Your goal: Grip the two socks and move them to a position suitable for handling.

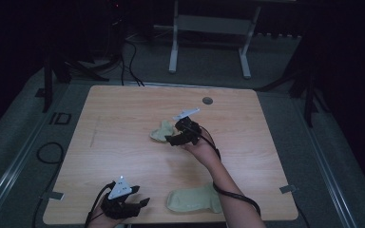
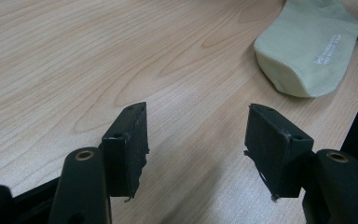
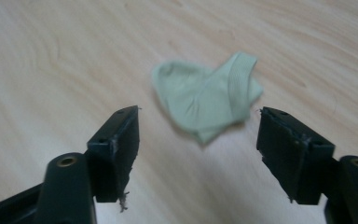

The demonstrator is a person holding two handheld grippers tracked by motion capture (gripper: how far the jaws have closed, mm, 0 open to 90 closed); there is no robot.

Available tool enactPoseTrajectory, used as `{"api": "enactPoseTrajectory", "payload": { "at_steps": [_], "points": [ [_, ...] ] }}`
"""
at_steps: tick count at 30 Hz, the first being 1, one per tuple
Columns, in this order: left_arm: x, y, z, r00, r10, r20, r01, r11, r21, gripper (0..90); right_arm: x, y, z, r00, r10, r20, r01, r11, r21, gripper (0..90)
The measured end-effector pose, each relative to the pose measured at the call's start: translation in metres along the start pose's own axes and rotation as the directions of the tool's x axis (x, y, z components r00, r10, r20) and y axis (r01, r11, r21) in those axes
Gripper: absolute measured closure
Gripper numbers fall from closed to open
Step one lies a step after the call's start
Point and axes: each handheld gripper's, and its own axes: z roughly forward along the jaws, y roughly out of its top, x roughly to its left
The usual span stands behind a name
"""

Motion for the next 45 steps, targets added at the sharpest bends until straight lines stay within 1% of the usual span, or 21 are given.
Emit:
{"api": "enactPoseTrajectory", "payload": {
  "at_steps": [4, 8, 12, 13, 15, 16, 21, 22, 24, 26, 29, 32, 33, 34, 35, 37, 40, 42, 43, 44, 45],
  "points": [
    [0.001, -0.001, 0.000, 1.0000, -0.001, 0.001, 0.001, 1.0000, -0.003, 39.4, -0.001, 0.009, 0.019, 0.9994, 0.033, 0.007, -0.034, 0.999, 0.018, 31.1],
    [0.000, -0.001, 0.000, 1.0000, -0.005, -0.001, 0.005, 1.0000, -0.006, 39.2, 0.000, 0.015, 0.040, 0.9979, 0.049, 0.042, -0.050, 0.998, 0.032, 31.1],
    [-0.001, 0.000, -0.001, 0.9989, -0.025, -0.040, 0.025, 0.9996, -0.009, 30.8, -0.001, 0.019, 0.060, 0.9929, 0.064, 0.100, -0.069, 0.996, 0.050, 31.2],
    [-0.001, 0.001, -0.001, 0.9980, -0.035, -0.053, 0.034, 0.9993, -0.012, 25.5, -0.002, 0.020, 0.064, 0.9920, 0.072, 0.103, -0.078, 0.995, 0.055, 31.1],
    [-0.001, 0.001, -0.002, 0.9970, -0.049, -0.060, 0.048, 0.9987, -0.015, 21.3, -0.003, 0.021, 0.072, 0.9906, 0.084, 0.108, -0.091, 0.994, 0.066, 31.1],
    [0.000, 0.002, -0.002, 0.9962, -0.054, -0.069, 0.053, 0.9984, -0.016, 16.8, -0.002, 0.021, 0.075, 0.9890, 0.081, 0.123, -0.090, 0.994, 0.067, 31.1],
    [0.001, 0.000, -0.004, 0.9969, -0.064, -0.044, 0.063, 0.9976, -0.029, 16.6, 0.003, 0.019, 0.090, 0.9867, 0.090, 0.135, -0.102, 0.992, 0.080, 30.5],
    [0.002, -0.001, -0.004, 0.9970, -0.063, -0.044, 0.062, 0.9977, -0.028, 16.6, 0.004, 0.019, 0.093, 0.9873, 0.085, 0.134, -0.098, 0.991, 0.092, 30.2],
    [0.002, -0.001, -0.003, 0.9969, -0.063, -0.047, 0.062, 0.9977, -0.028, 16.6, 0.007, 0.016, 0.098, 0.9869, 0.048, 0.154, -0.067, 0.991, 0.117, 30.1],
    [0.003, -0.002, -0.003, 0.9967, -0.064, -0.050, 0.063, 0.9977, -0.026, 16.6, 0.012, 0.014, 0.099, 0.9854, 0.006, 0.170, -0.026, 0.993, 0.118, 33.3],
    [0.003, -0.002, -0.002, 0.9964, -0.068, -0.051, 0.066, 0.9975, -0.025, 16.6, 0.013, 0.013, 0.097, 0.9862, 0.003, 0.166, -0.022, 0.993, 0.113, 41.7],
    [0.002, -0.001, -0.001, 0.9963, -0.066, -0.055, 0.065, 0.9976, -0.026, 16.7, 0.016, 0.013, 0.095, 0.9831, -0.015, 0.182, -0.007, 0.993, 0.121, 59.9],
    [0.002, -0.001, -0.001, 0.9962, -0.065, -0.057, 0.063, 0.9977, -0.025, 16.6, 0.018, 0.013, 0.094, 0.9795, -0.033, 0.198, 0.007, 0.991, 0.132, 69.1],
    [0.003, -0.001, -0.001, 0.9963, -0.065, -0.057, 0.064, 0.9977, -0.023, 16.6, 0.019, 0.014, 0.093, 0.9726, -0.063, 0.224, 0.030, 0.989, 0.148, 75.7],
    [0.003, -0.002, 0.000, 0.9963, -0.066, -0.056, 0.065, 0.9977, -0.020, 16.6, 0.019, 0.014, 0.091, 0.9718, -0.065, 0.227, 0.030, 0.987, 0.157, 78.1],
    [0.003, -0.002, 0.001, 0.9962, -0.067, -0.055, 0.067, 0.9977, -0.014, 16.6, 0.017, 0.015, 0.087, 0.9774, -0.049, 0.206, 0.015, 0.987, 0.163, 79.4],
    [0.004, -0.002, 0.001, 0.9964, -0.066, -0.054, 0.066, 0.9978, -0.009, 16.6, 0.015, 0.015, 0.076, 0.9772, -0.064, 0.203, 0.028, 0.984, 0.174, 79.7],
    [0.004, -0.002, 0.001, 0.9961, -0.069, -0.055, 0.068, 0.9976, -0.009, 16.6, 0.014, 0.016, 0.065, 0.9775, -0.054, 0.204, 0.021, 0.987, 0.160, 79.7],
    [0.004, -0.002, 0.001, 0.9961, -0.069, -0.055, 0.068, 0.9976, -0.009, 16.6, 0.014, 0.016, 0.065, 0.9775, -0.054, 0.204, 0.021, 0.987, 0.160, 79.7],
    [0.006, -0.002, 0.000, 0.9956, -0.080, -0.048, 0.079, 0.9967, -0.015, 16.6, 0.013, 0.016, 0.059, 0.9780, -0.051, 0.202, 0.020, 0.988, 0.155, 79.7],
    [0.006, -0.002, 0.000, 0.9954, -0.085, -0.046, 0.084, 0.9963, -0.018, 16.7, 0.012, 0.015, 0.048, 0.9768, -0.054, 0.207, 0.023, 0.989, 0.148, 79.7]
  ]
}}
